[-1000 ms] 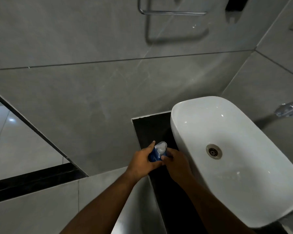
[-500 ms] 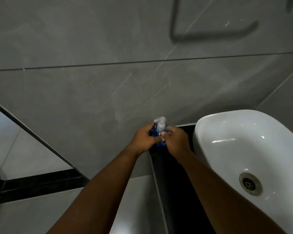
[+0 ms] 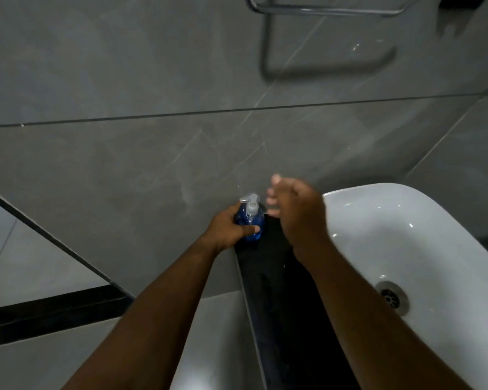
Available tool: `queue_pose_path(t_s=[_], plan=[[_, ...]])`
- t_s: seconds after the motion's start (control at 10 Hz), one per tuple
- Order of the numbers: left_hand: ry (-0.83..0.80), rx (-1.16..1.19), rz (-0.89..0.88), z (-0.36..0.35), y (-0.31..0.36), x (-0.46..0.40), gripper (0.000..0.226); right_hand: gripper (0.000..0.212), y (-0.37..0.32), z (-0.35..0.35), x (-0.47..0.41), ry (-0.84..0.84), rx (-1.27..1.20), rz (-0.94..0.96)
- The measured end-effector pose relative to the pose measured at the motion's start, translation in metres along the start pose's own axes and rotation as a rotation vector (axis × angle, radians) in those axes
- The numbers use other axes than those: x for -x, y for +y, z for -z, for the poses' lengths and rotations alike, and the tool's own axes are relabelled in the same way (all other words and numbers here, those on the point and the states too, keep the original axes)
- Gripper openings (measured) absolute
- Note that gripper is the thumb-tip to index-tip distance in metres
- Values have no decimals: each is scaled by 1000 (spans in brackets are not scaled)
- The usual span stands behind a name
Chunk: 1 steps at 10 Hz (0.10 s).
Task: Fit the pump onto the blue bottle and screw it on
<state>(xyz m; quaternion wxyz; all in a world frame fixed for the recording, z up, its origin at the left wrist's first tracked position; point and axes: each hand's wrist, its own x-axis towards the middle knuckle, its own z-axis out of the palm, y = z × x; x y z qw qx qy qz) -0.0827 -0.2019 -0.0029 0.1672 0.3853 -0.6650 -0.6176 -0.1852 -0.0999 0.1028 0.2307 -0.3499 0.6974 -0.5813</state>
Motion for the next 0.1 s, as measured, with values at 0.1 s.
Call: queue_pose_path(t_s=[0.1], plan=[[99, -199, -71, 4, 6, 11, 68, 44, -74, 73, 0, -133, -454, 233]])
